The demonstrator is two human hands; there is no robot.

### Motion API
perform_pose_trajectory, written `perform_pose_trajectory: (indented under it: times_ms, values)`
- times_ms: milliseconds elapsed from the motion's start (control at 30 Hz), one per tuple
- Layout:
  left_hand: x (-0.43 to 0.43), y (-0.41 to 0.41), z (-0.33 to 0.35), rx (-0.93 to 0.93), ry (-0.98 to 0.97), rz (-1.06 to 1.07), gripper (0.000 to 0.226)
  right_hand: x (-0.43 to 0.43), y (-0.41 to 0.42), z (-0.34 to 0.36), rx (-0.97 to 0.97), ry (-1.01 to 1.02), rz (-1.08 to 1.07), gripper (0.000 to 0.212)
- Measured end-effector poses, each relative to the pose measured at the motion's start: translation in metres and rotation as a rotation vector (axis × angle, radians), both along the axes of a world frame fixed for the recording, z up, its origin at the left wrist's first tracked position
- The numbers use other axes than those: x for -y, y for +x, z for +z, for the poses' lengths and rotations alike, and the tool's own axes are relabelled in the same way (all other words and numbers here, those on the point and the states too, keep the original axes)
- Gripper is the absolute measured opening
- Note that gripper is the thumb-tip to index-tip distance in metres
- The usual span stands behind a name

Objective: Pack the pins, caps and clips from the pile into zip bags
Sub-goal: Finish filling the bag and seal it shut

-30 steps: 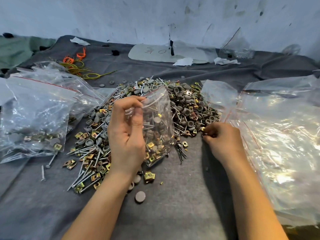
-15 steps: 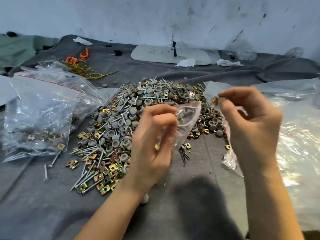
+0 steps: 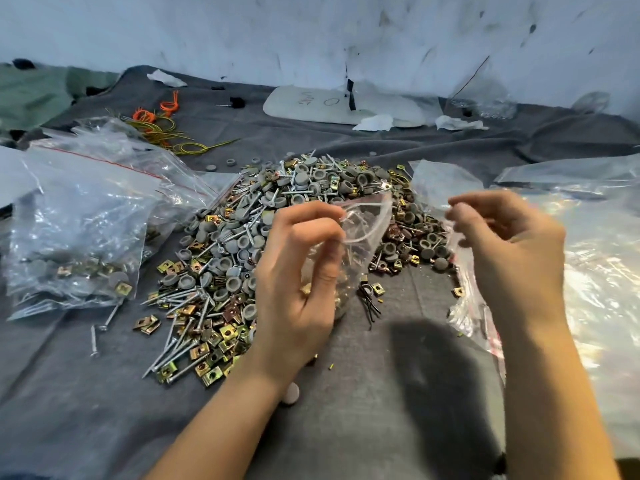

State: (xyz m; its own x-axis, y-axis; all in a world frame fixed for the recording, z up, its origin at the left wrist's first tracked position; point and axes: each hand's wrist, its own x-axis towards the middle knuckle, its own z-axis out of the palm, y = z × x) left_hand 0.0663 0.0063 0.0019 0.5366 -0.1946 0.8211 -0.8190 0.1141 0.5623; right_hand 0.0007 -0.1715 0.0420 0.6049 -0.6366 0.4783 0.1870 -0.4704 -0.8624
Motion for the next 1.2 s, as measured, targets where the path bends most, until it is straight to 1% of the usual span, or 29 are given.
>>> perform_pose_trajectory:
  times_ms: [33,67,133,200,267,333,400,567,700,767,833,867,900,967,1000,1033,1067,1100,1133,1200]
  values:
    - [0.0,0.001,0.0,-0.01,-0.009,0.003,0.008,0.008,0.001,-0.009,-0.14,-0.005,-0.041,0.019]
    - [-0.001,0.002,0.0,-0.021,-0.017,0.001,0.008,0.016,0.002,-0.018,-0.295,-0.052,-0.095,0.018]
    - [-0.001,0.003,0.0,-0.034,-0.028,-0.004,0.008,0.031,0.002,-0.032,-0.556,-0.209,-0.204,0.013]
    - [-0.001,0.004,-0.001,-0.033,-0.035,-0.004,0.008,0.042,-0.001,-0.038,-0.742,-0.309,-0.196,0.02]
    - [-0.001,0.005,-0.001,-0.031,-0.042,-0.003,0.008,0.047,-0.004,-0.037,-0.866,-0.33,-0.157,0.031]
    - [-0.001,0.006,-0.002,-0.031,-0.046,-0.006,0.009,0.047,-0.007,-0.035,-0.908,-0.337,-0.131,0.041]
    - [-0.001,0.006,-0.002,-0.038,-0.046,-0.012,0.01,0.045,-0.008,-0.033,-0.933,-0.344,-0.11,0.042]
    - [-0.001,0.007,-0.002,-0.051,-0.045,-0.018,0.01,0.043,-0.009,-0.033,-0.944,-0.335,-0.119,0.028]
    - [-0.001,0.007,0.0,-0.054,-0.056,-0.022,0.014,0.039,-0.005,-0.034,-1.017,-0.392,-0.201,0.013]
    - [-0.001,0.006,0.0,-0.062,-0.057,-0.029,0.015,0.036,-0.005,-0.035,-1.038,-0.438,-0.195,0.009]
    - [-0.001,0.005,0.001,-0.064,-0.053,-0.031,0.012,0.033,-0.005,-0.035,-0.987,-0.466,-0.141,0.01]
    - [-0.001,0.004,0.001,-0.061,-0.047,-0.028,0.01,0.03,-0.003,-0.034,-0.896,-0.453,-0.115,0.01]
    - [-0.001,0.004,0.001,-0.052,-0.037,-0.024,0.009,0.025,-0.002,-0.032,-0.749,-0.398,-0.083,0.011]
    - [0.001,0.0,0.002,-0.009,0.009,-0.022,0.007,0.008,-0.003,-0.017,-0.32,-0.162,0.055,0.015]
    - [0.002,-0.002,0.002,0.025,0.044,-0.019,0.007,-0.002,-0.006,-0.004,-0.102,-0.075,0.139,0.019]
    - [0.003,-0.005,0.002,0.063,0.078,-0.019,0.006,-0.01,-0.01,0.008,0.064,-0.076,0.209,0.022]
    - [0.005,-0.007,0.002,0.093,0.103,-0.027,0.006,-0.019,-0.015,0.019,0.155,-0.157,0.266,0.022]
    - [0.006,-0.009,0.001,0.114,0.119,-0.038,0.006,-0.028,-0.018,0.027,0.189,-0.257,0.307,0.022]
    - [0.007,-0.01,0.001,0.127,0.128,-0.048,0.007,-0.035,-0.019,0.032,0.177,-0.342,0.329,0.019]
    - [0.007,-0.01,0.0,0.134,0.131,-0.052,0.009,-0.041,-0.018,0.033,0.071,-0.459,0.322,0.013]
